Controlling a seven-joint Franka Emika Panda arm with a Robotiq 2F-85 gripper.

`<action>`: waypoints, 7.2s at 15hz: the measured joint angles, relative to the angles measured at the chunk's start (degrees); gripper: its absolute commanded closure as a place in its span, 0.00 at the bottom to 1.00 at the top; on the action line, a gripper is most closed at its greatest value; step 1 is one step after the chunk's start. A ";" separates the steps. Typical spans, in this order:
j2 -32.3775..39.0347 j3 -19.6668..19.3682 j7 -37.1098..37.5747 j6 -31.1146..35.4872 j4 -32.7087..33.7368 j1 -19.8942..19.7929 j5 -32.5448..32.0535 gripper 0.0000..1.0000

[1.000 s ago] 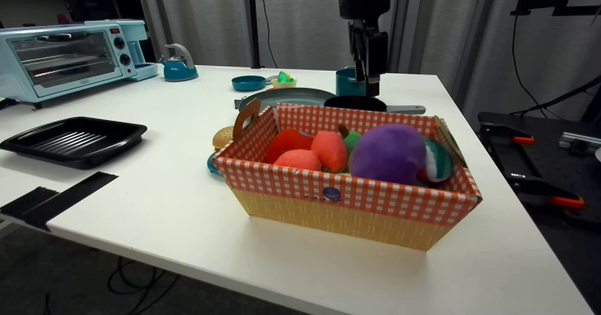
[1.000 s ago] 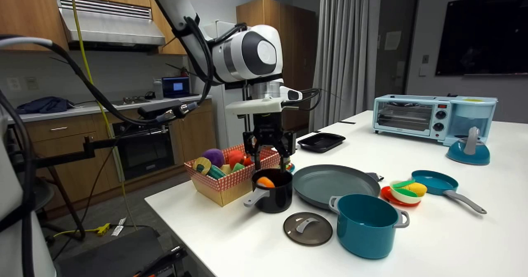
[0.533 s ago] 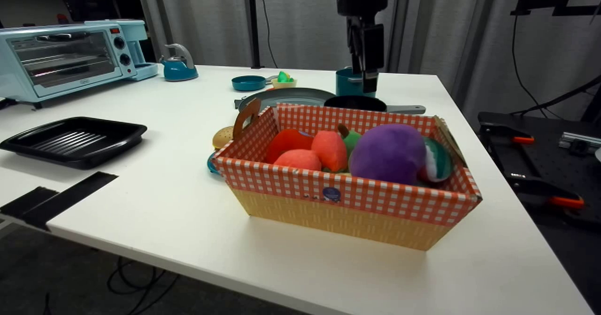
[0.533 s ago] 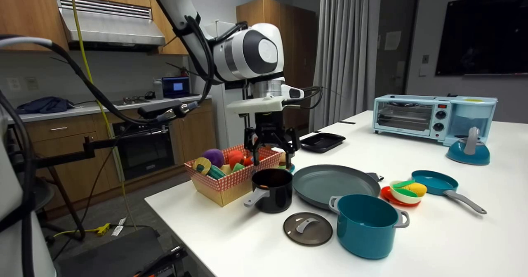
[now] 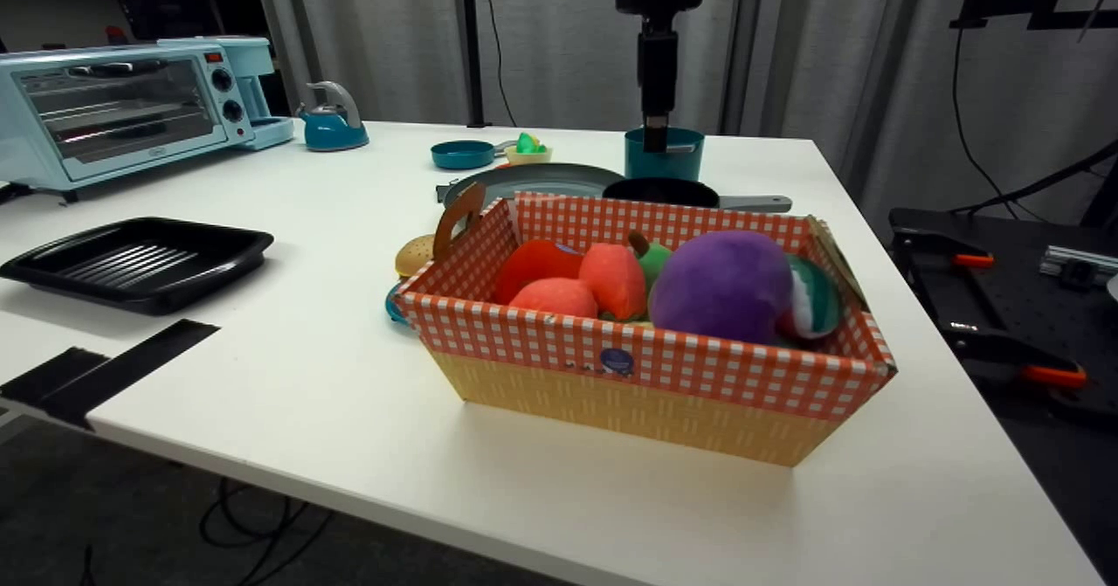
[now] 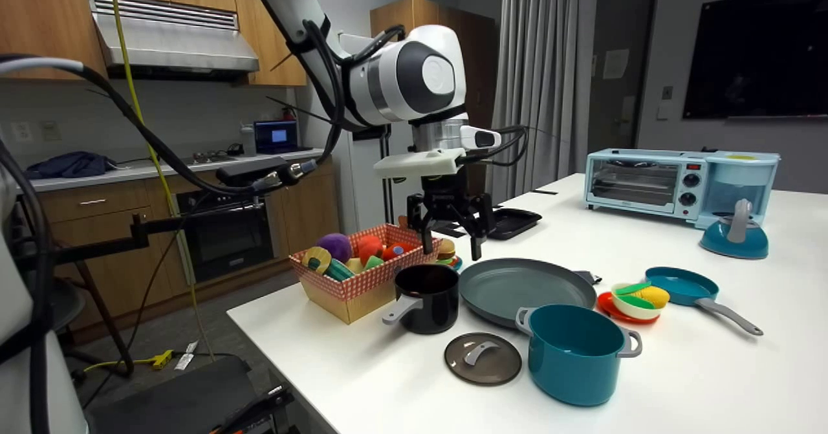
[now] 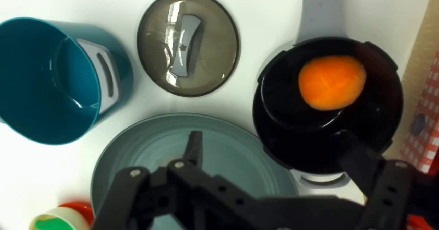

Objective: Uncover the small pot,put a plush toy in the pot and cover it

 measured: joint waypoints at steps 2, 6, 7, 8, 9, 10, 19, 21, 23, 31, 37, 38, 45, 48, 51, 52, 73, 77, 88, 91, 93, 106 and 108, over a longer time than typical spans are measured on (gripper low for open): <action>0.00 -0.81 1.91 1.10 -0.01 -0.66 0.00 0.00; -0.03 -2.37 5.79 2.03 -0.39 -1.75 0.00 0.00; -0.08 -2.70 6.77 2.20 -0.67 -1.95 0.00 0.00; -0.13 -2.94 7.69 2.34 -0.97 -2.16 0.00 0.08; -0.19 -3.20 8.54 2.45 -1.28 -2.31 0.00 0.26; -0.26 -3.45 9.34 2.59 -1.69 -2.42 0.00 0.32; -0.41 -4.72 12.75 5.35 -6.24 -3.28 -0.02 0.43; -0.28 -5.20 12.76 5.70 -7.01 -3.66 -0.02 0.39; 0.08 -5.70 12.76 5.94 -7.43 -4.14 -0.06 0.43; 5.53 -6.32 12.57 7.32 -6.82 -4.30 -0.06 0.40; 10.75 -6.76 12.03 7.62 -2.75 -3.86 -1.21 0.69; 11.44 -7.05 12.00 7.62 -1.95 -3.86 -1.54 0.70; 12.69 -9.09 12.14 7.61 -0.39 -3.84 -4.23 0.97; 12.70 -9.49 12.42 7.61 -0.39 -3.61 -5.68 0.97; 12.32 -9.47 12.44 7.49 -0.66 -2.99 -6.13 0.97; 11.84 -9.40 12.44 7.34 -0.90 -2.63 -6.13 0.97; -8.98 0.19 17.09 2.90 -8.17 -0.12 -9.70 0.97; -8.06 2.93 17.07 2.90 -7.91 0.06 -9.70 0.97; -1.07 4.30 16.29 2.04 -3.02 0.73 -9.70 0.97; 0.75 4.30 16.09 1.12 -1.59 1.67 -9.70 0.97; 1.64 4.29 15.67 0.61 -0.84 2.09 -9.70 0.97; 3.09 4.14 14.80 -1.74 0.88 3.14 -9.70 0.00; 3.09 4.12 14.45 -1.84 1.10 3.14 -9.70 0.00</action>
